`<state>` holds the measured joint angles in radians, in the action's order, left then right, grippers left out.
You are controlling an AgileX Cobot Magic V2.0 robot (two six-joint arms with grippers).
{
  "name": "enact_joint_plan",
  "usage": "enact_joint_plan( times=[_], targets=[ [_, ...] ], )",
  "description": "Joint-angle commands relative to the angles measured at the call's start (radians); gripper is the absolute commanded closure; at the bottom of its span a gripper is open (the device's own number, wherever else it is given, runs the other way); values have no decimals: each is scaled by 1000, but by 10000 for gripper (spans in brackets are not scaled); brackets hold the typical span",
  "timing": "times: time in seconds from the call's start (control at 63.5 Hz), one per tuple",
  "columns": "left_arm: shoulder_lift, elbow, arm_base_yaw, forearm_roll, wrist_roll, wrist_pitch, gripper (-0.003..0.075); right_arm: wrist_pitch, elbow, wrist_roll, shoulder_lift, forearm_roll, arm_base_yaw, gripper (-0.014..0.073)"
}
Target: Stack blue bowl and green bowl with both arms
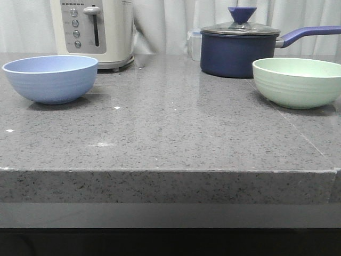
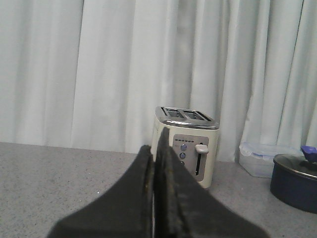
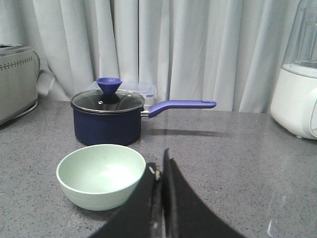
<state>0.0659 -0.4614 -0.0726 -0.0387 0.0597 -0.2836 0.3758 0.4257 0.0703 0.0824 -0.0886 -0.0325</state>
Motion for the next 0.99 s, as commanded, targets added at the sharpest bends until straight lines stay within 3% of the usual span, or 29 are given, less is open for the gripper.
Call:
enact_joint_plan(
  times=[0.0,0.221,0.756,0.835,0.977],
  targets=[
    [83,-125,-2,0,-14,-39,740,-8,104,3,82,-6,-2,658],
    [249,-268,-2,0,-14,-211,740,151,245,3,275,-6,-2,658],
    [435,-268,-2,-4,-14,-220,734,183,248,3,541,-6,-2,649],
    [448,-268,-2,-4,-14,-220,664,183,248,3,566,-6,-2,587],
    [469,-268,-2,-4,-14,-216,364,181,248,3,600,-6,-2,284]
  ],
)
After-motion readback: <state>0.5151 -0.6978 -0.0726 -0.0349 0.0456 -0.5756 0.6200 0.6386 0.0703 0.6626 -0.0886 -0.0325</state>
